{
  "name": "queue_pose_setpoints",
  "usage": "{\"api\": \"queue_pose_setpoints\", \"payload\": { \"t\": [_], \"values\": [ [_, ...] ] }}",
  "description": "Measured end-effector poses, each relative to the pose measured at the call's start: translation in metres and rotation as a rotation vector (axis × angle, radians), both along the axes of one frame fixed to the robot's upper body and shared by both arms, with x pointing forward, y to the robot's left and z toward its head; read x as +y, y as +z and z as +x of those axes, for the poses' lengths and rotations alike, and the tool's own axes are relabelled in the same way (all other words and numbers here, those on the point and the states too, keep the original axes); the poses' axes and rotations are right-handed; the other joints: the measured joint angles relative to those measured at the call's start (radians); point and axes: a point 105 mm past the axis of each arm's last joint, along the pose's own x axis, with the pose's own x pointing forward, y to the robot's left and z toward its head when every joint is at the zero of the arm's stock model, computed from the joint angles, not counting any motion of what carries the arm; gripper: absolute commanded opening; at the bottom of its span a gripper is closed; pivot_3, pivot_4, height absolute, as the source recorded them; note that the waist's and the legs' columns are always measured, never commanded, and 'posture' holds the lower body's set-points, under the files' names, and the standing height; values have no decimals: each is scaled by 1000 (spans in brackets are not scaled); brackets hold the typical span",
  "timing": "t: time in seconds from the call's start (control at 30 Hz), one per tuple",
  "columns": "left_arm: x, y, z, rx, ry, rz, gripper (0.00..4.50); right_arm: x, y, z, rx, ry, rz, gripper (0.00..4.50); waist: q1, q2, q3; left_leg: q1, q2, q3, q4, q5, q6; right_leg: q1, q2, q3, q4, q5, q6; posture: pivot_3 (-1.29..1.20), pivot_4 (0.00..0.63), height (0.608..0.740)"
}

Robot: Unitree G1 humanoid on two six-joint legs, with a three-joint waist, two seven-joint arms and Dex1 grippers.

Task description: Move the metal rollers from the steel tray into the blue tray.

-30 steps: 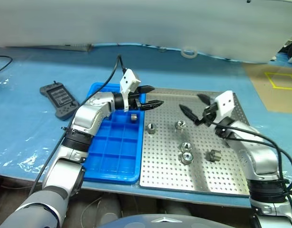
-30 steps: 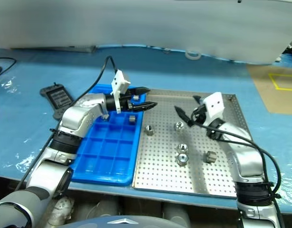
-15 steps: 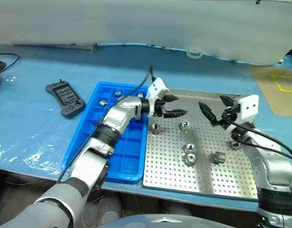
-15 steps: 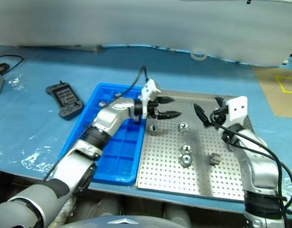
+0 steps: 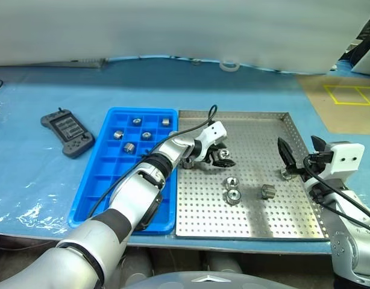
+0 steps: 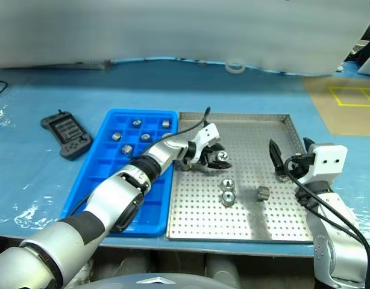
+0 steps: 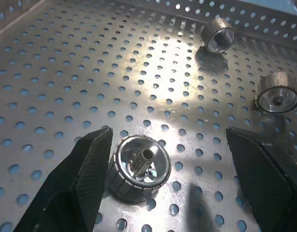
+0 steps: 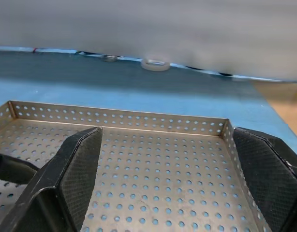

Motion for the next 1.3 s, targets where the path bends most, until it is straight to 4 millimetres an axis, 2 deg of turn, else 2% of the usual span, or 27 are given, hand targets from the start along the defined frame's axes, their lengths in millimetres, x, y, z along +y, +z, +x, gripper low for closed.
{"api": "queue_pose_setpoints", "payload": {
  "t": [0.13, 0.23, 0.47, 0.57, 0.7, 0.77, 0.87, 1.07, 1.13, 1.17, 1.23, 1.3],
  "values": [
    [0, -2, 1, -28, -3, 30, 3959, 5, -3, -4, 8, -3, 7, 4500, -17, 1, 0, -1, 0, 0, 1, -1, 2, 1, -1, 0, -2, 0, 0, -525, 150, 740],
    [-4, -12, 0, -22, 40, 68, 3959, 7, -3, -6, 6, -4, 4, 4500, -24, 1, 0, -3, -1, 0, 2, -2, 4, 0, -2, 0, -4, 0, 0, -530, 150, 740],
    [2, -16, 12, -69, 155, 104, 3959, 6, -5, -8, 16, -9, -2, 4500, -59, 1, -1, -3, -2, 0, 3, -3, 5, 2, -3, -1, -6, 0, 0, -536, 150, 740],
    [3, -17, 14, -90, 160, 123, 3345, 6, -6, -8, 19, -14, -8, 4500, -73, 3, -2, -3, -4, -1, 2, -3, 6, 3, -4, -1, -9, 0, 0, -535, 150, 740],
    [6, -17, 17, -115, 181, 136, 2133, 6, -7, -8, 23, -14, -12, 4500, -82, 7, -4, -5, -6, -1, 2, -5, 10, 6, -8, -5, -15, 0, 0, -522, 150, 740],
    [6, -17, 19, -128, 195, 140, 2133, 8, -7, -7, 21, -9, -12, 4500, -87, 8, -5, -6, -8, -2, 2, -5, 17, 7, -11, -7, -16, 0, 0, -514, 150, 740],
    [10, -17, 21, -128, 206, 144, 1727, 11, -5, -5, 13, 6, -12, 4500, -96, 7, -5, -6, -11, -1, 3, -7, 20, 8, -15, -8, -16, 0, 0, -500, 150, 740],
    [21, -13, 23, -81, 194, 95, 1729, 14, 4, 3, -12, 45, -28, 4500, -112, 8, -4, -7, -12, -1, 3, -6, 20, 7, -16, -9, -16, 0, 0, -438, 150, 740],
    [28, -6, 21, -1, 157, 17, 1729, 20, 7, 5, -12, 100, -26, 4500, -117, 10, -3, -9, -12, -2, 3, -5, 20, 5, -16, -9, -16, 0, 0, -430, 150, 740],
    [31, 6, 20, 40, 120, -65, 1729, 27, 8, 7, -5, 153, -22, 4500, -117, 11, -1, -10, -12, -2, 3, -5, 21, 3, -16, -9, -15, 0, 0, -403, 150, 740],
    [37, 42, 19, 75, 37, -231, 1729, 42, 10, 9, 9, 265, -11, 4500, -117, 11, 1, -14, -11, -2, 3, -3, 23, -1, -16, -9, -14, 1, -2, -356, 150, 740],
    [59, 85, 16, 53, -59, -351, 1729, 61, 18, 13, 14, 409, -22, 4500, -116, 11, 2, -14, -11, -1, 3, -2, 25, -1, -16, -9, -13, 1, -3, -290, 150, 740]
  ]
}}
